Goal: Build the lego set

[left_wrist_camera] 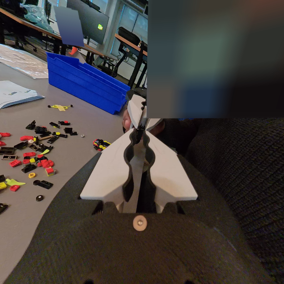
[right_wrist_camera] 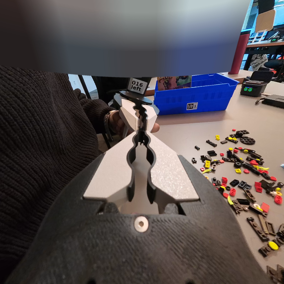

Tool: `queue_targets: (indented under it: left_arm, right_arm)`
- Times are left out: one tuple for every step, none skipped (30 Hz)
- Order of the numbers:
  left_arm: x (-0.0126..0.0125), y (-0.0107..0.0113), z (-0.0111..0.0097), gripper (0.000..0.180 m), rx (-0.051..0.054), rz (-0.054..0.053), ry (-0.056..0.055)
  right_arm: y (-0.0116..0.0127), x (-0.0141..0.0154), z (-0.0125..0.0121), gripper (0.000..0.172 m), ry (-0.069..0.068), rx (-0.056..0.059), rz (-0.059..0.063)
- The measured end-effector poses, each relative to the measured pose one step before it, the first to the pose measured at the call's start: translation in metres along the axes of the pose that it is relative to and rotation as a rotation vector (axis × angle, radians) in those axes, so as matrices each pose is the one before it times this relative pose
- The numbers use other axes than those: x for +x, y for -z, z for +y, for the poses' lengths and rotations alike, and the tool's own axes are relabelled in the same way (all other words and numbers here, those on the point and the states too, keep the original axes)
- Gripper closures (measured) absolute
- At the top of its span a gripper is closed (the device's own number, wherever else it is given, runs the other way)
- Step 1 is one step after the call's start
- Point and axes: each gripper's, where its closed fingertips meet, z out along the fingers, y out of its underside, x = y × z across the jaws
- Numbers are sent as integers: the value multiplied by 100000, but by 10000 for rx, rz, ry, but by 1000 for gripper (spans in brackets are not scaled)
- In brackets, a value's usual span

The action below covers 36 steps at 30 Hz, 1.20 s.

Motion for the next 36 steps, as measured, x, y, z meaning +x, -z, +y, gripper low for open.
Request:
queue_targets:
  left_arm:
    - [13, 7, 62, 176, -44, 3, -21]
    - [20, -7, 63, 176, -47, 21, 0]
    - [29, -5, 91, 176, -67, 37, 11]
    - [24, -1, 93, 176, -74, 25, -13]
    - [-31, 6, 115, 176, -75, -24, -56]
    - [-35, -10, 122, 176, -86, -47, -90]
    - [-23, -20, 142, 176, -98, -44, -97]
    - [-41, -9, 92, 176, -68, -56, -77]
    - [-21, -27, 50, 176, -35, -32, -44]
    - [10, -18, 48, 176, -27, -1, -16]
    - [-10, -40, 50, 176, -34, -21, -22]
    - [-47, -38, 104, 176, -63, -43, -43]
    - [-17, -37, 128, 176, -72, -19, -53]
    - [-18, -17, 87, 176, -53, -10, -21]
    - [-2, -3, 46, 176, -27, 12, 14]
    - [29, 7, 23, 176, -14, 45, 45]
    - [-15, -5, 13, 176, -4, 11, 40]
    - [6, -10, 48, 176, -31, 11, 0]
    - [23, -30, 89, 176, -55, 12, -12]
    - [35, -12, 3, 176, 7, -4, -17]
    - [78, 8, -74, 176, 40, 34, 2]
    - [69, -8, 1, 176, -7, 39, 10]
    - [-25, -18, 4, 176, 4, -32, -6]
    - [-20, 14, -54, 176, 37, -30, -24]
    - [3, 47, -99, 176, 40, -1, -14]
    - [18, 65, -113, 176, 58, 19, 2]
    - [109, 49, -102, 176, 49, 76, 19]
    - [74, 17, -73, 176, 37, 54, 36]
    - [32, 22, -50, 176, 19, 39, 47]
    - [32, 4, 16, 176, -13, 58, 41]
    - [-55, -3, 40, 176, -31, 6, 57]
    - [-89, -2, 32, 175, -28, -25, 48]
    - [-118, 20, 48, 174, -37, -57, 21]
    - [-464, 87, 87, 173, -49, -262, 8]
    - [-351, 126, 53, 174, -33, -157, 12]
    - [-159, 142, -1, 175, -9, -11, 97]
  right_arm:
    - [7, -27, 61, 167, 6, -31, -26]
    - [6, -42, 53, 167, -8, -26, -40]
    - [-2, -51, 63, 167, -9, -34, -48]
    - [0, -41, 83, 167, -3, -48, -40]
    - [-5, -11, 107, 167, 5, -65, -15]
    - [5, -4, 137, 167, 9, -80, -13]
    - [-4, -10, 126, 167, -5, -82, -21]
    - [14, 7, 97, 167, -44, -64, -20]
    - [21, 7, 59, 167, -74, -48, -37]
    - [27, -15, 44, 167, -51, -49, -47]
    - [36, 5, 77, 168, -8, -67, -19]
    - [24, 11, 117, 168, 23, -94, 1]
    - [21, -15, 112, 168, 52, -101, -1]
    - [4, -4, 88, 168, 62, -90, 16]
    - [-5, 7, 62, 168, 54, -74, 18]
    - [-28, 5, 52, 168, 56, -62, 12]
    - [-3, -28, 49, 168, 58, -68, 24]
    - [13, -91, 54, 169, 54, -91, 3]
    - [33, -90, 56, 169, 34, -103, -15]
    - [24, -48, -20, 169, 6, -42, -14]
    - [16, -29, -72, 169, -36, 37, -52]
    - [-10, -16, -51, 170, -85, 47, -76]
    - [-34, 24, 2, 170, -69, 53, -31]
    - [-37, 61, -49, 170, -37, 79, -7]
    - [-19, 36, -72, 169, -33, 86, -1]
    - [-19, 3, -137, 170, -43, 100, 1]
    - [-20, -52, -142, 169, -47, 103, -36]
    - [-26, -79, -91, 169, -31, 91, -38]
    - [13, -43, -44, 169, -31, 78, -30]
    - [9, 10, 15, 169, -38, 49, -32]
    - [-20, 42, 66, 169, -12, 13, 10]
    - [-39, -3, 73, 169, 34, 0, 45]
    - [-50, 154, -37, 170, 59, 33, 48]
    - [64, 406, -131, 172, 45, 109, 75]
    - [230, 254, -117, 172, 7, 92, 148]
    - [193, 271, -40, 172, -28, 53, 131]
